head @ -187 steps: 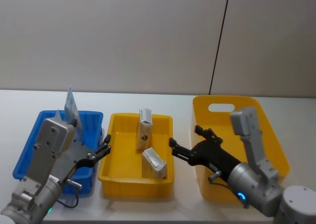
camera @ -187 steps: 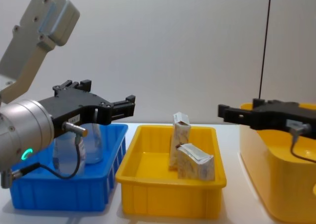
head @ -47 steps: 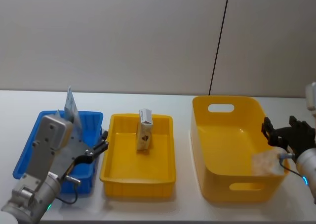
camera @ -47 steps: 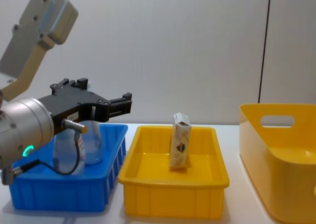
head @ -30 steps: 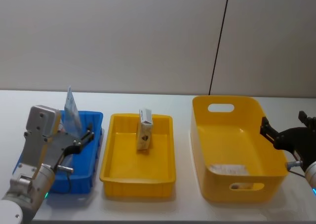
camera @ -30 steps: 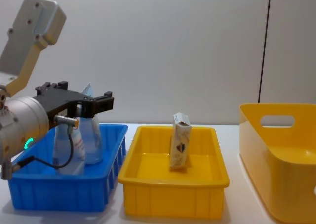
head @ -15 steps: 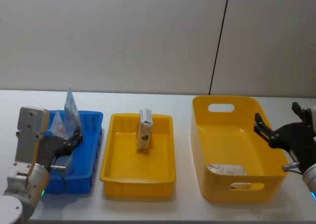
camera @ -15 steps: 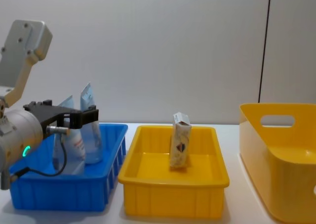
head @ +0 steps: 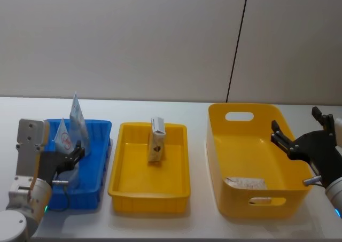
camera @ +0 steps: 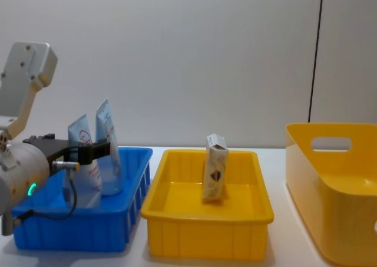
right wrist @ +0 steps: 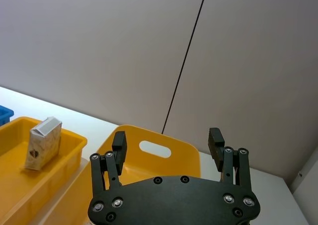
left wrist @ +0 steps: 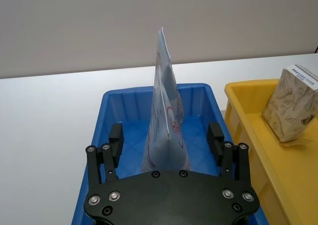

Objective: Bimanual collaborative sorting of washing and personal care products

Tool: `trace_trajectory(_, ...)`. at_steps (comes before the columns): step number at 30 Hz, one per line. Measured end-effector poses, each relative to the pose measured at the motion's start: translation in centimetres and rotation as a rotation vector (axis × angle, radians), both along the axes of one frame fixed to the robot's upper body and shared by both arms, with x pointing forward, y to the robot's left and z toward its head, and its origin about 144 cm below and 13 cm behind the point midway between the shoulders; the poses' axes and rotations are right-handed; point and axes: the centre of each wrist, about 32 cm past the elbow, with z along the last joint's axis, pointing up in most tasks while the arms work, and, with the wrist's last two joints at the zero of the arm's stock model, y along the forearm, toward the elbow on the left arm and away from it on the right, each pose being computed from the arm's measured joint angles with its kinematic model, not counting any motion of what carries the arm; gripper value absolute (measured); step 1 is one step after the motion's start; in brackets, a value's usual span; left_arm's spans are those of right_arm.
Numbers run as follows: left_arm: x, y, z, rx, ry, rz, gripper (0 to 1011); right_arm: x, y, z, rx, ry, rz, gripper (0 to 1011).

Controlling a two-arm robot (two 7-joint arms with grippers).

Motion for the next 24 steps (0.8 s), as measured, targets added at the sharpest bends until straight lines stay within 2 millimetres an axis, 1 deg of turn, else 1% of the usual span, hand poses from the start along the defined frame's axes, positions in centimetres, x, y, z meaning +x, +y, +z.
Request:
trace_trajectory(4, 0.4, -0.1, -0.2, -0.011, 0.007, -0.001, 1001, 0.0, 0.0, 0.0, -0.004, -0.006, 0.005, 1002)
trace_trajectory(7, 0.9, -0.2, -0.5, -0.019, 0.015, -0.004, 962, 0.0, 0.0, -0.1, -0.006, -0.01, 0.008, 1002)
trace_trajectory(13, 1.9, -0.6, -0.9, -0.03, 0.027, -0.006, 808, 0.0, 0.0, -0.1, -0.008, -0.014, 0.011, 1002)
trace_trajectory(16, 2.4, -0.7, -1.0, -0.03, 0.03, -0.005, 705, 0.0, 0.0, -0.1, -0.009, -0.016, 0.013, 1002)
trace_trajectory(17, 2.4, -0.7, -1.0, -0.03, 0.031, -0.004, 705, 0.0, 0.0, -0.1, -0.009, -0.016, 0.013, 1002)
trace_trajectory(18, 2.6, -0.8, -1.1, -0.028, 0.033, -0.003, 646, 0.0, 0.0, -0.1, -0.01, -0.016, 0.013, 1002)
trace_trajectory(19, 2.7, -0.8, -1.1, -0.027, 0.033, -0.003, 628, 0.0, 0.0, -0.1, -0.01, -0.017, 0.013, 1002)
trace_trajectory(20, 2.8, -0.9, -1.1, -0.024, 0.034, -0.001, 565, 0.0, 0.0, -0.1, -0.01, -0.017, 0.014, 1002)
trace_trajectory(22, 3.0, -0.9, -1.2, -0.021, 0.036, 0.0, 503, 0.0, 0.0, -0.1, -0.011, -0.018, 0.014, 1002)
trace_trajectory(23, 3.1, -1.0, -1.2, -0.017, 0.038, 0.003, 503, 0.0, 0.0, -0.1, -0.011, -0.018, 0.014, 1002)
trace_trajectory(24, 3.2, -1.0, -1.2, -0.016, 0.038, 0.004, 445, 0.0, 0.0, -0.1, -0.011, -0.018, 0.015, 1002)
